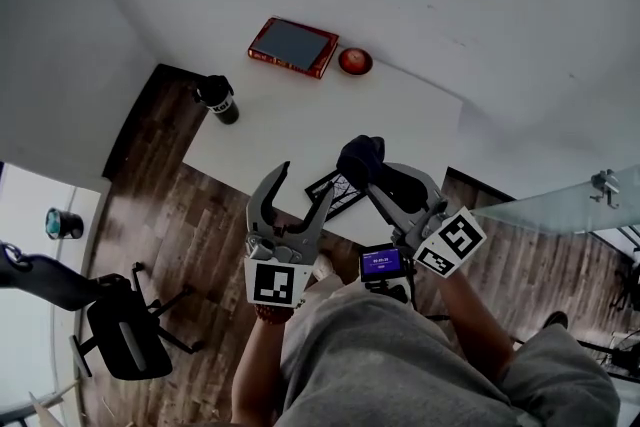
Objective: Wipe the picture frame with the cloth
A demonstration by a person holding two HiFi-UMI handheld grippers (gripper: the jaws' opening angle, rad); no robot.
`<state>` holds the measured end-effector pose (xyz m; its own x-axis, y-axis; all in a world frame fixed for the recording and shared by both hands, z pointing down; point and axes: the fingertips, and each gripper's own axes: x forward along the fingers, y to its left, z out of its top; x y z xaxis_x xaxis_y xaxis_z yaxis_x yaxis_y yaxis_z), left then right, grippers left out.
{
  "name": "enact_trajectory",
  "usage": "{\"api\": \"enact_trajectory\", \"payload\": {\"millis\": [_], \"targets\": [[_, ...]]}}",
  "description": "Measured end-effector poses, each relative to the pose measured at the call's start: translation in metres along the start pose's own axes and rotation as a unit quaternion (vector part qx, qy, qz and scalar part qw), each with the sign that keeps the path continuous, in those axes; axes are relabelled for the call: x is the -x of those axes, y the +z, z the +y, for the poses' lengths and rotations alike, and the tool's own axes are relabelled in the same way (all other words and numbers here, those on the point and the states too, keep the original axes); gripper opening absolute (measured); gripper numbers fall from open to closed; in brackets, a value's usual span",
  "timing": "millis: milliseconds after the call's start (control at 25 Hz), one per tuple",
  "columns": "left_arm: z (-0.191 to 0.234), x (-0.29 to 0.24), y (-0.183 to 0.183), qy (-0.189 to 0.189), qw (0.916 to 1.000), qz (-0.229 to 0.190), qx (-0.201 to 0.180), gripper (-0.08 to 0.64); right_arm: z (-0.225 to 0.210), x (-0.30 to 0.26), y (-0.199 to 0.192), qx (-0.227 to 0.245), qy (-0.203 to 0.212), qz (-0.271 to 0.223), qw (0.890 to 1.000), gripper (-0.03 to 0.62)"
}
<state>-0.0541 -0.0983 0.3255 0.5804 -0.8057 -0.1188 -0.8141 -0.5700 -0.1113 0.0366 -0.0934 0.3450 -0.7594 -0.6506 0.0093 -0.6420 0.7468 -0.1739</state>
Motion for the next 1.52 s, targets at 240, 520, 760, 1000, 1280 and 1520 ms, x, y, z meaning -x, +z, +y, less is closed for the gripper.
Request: {"api": "enact_trajectory", "payload": {"millis": [240,520,760,1000,1280,1520], "targets": [[0.005,0.013,0.005,0.054,0.9984,-0.015,0.009,0.115,0.017,0.010,0.014,0.087,-0.037,-0.011,0.995,0.124],[-0.021,0.024,-0.018,0.036,0.9984,0.030,-0.032,0.003,0.042,0.015,-0.014,0.078,-0.021,0.022,0.997,0.124],[-0.029,0.030,-0.027,0.034,0.9976,0.037,-0.048,0.000,0.044,0.017,-0.031,0.076,-0.009,0.047,0.996,0.115],[-0.030,0.041,-0.026,0.040,0.9983,0.033,-0.028,0.000,0.044,0.022,-0.032,0.067,-0.037,0.039,0.996,0.115],[-0.036,0.033,-0.029,0.029,0.9987,0.038,-0.020,0.000,0.040,0.023,-0.037,0.071,-0.041,0.053,0.995,0.114],[-0.028,0.038,-0.031,0.031,0.9985,0.033,-0.032,0.000,0.040,0.018,-0.038,0.074,-0.049,0.052,0.995,0.114]]}}
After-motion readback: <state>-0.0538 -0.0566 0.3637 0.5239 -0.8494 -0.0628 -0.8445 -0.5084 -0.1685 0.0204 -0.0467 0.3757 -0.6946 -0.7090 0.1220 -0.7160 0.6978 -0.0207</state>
